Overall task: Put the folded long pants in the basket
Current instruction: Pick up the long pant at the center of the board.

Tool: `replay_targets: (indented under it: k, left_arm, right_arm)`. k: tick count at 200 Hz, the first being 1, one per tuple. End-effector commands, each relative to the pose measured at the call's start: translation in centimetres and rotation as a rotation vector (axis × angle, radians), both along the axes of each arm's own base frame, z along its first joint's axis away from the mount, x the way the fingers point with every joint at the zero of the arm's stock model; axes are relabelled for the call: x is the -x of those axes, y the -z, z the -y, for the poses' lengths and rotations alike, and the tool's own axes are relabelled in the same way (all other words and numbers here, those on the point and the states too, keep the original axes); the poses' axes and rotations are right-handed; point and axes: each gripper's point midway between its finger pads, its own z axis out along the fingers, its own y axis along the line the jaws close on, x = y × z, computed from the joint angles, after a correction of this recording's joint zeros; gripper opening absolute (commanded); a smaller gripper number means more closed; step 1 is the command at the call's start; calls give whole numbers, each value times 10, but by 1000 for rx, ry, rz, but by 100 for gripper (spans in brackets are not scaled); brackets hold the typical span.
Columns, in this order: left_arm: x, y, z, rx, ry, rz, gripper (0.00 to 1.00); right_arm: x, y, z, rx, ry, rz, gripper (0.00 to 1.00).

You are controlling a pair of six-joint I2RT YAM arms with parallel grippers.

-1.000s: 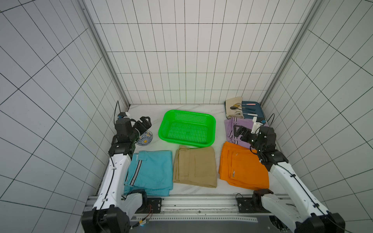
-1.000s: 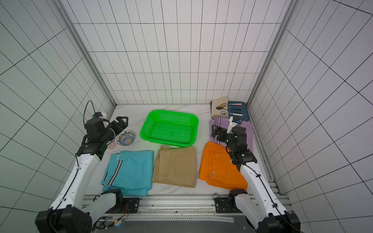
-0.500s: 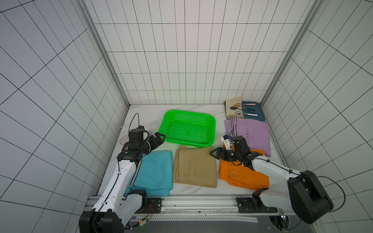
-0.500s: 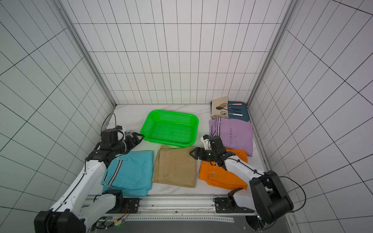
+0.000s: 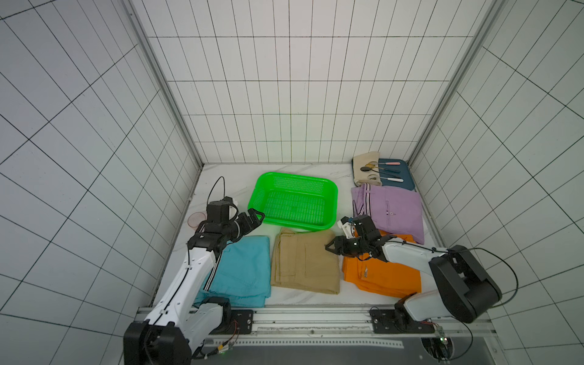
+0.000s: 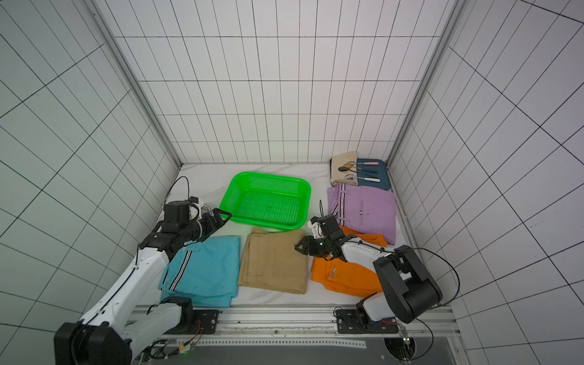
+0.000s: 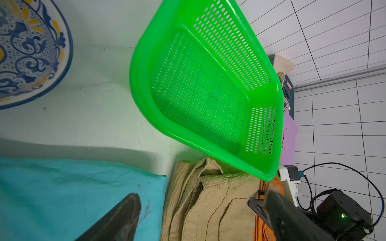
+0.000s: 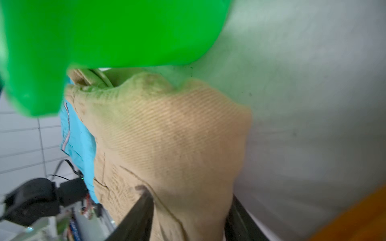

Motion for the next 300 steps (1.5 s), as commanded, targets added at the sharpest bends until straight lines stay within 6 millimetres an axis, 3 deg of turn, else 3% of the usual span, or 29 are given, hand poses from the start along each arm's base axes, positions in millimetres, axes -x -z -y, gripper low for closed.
replay_targets:
  k: [1, 15, 43, 75, 126, 174, 216, 240, 258, 284, 300]
  left_arm:
    - [-2, -10, 6, -2, 20, 16, 97]
    - [-1, -6, 8, -6, 22, 6, 97]
    - [3, 3, 22, -13, 75, -17, 98]
    - [13, 21, 47, -43, 147, -58, 98]
    - [31, 67, 87, -65, 237, -153, 97]
    - [37, 119, 106, -125, 274, -296, 97]
    - [39, 143, 112, -129, 280, -369, 94]
    - [41, 147, 118, -123, 301, -375, 78]
    - [41, 145, 121, -127, 308, -363, 56]
    - [42, 143, 118, -137, 299, -362, 0]
    - [42, 138, 116, -148, 290, -348, 0]
  right_arm:
    - [-8, -8, -3, 27, -7, 33, 22]
    - [-10, -10, 5, 76, 9, 53, 0]
    - [-19, -16, 33, 209, 90, 135, 0]
    - [-22, -25, 43, 236, 118, 188, 0]
    - [-26, -17, 42, 267, 110, 166, 0]
    - [-26, -15, 34, 239, 89, 143, 0]
    - [-25, -13, 30, 225, 80, 132, 0]
    - [-24, -11, 27, 213, 67, 115, 0]
    - [-25, -9, 27, 217, 69, 114, 0]
    - [-24, -10, 26, 215, 65, 114, 0]
    - [-24, -13, 26, 206, 66, 119, 0]
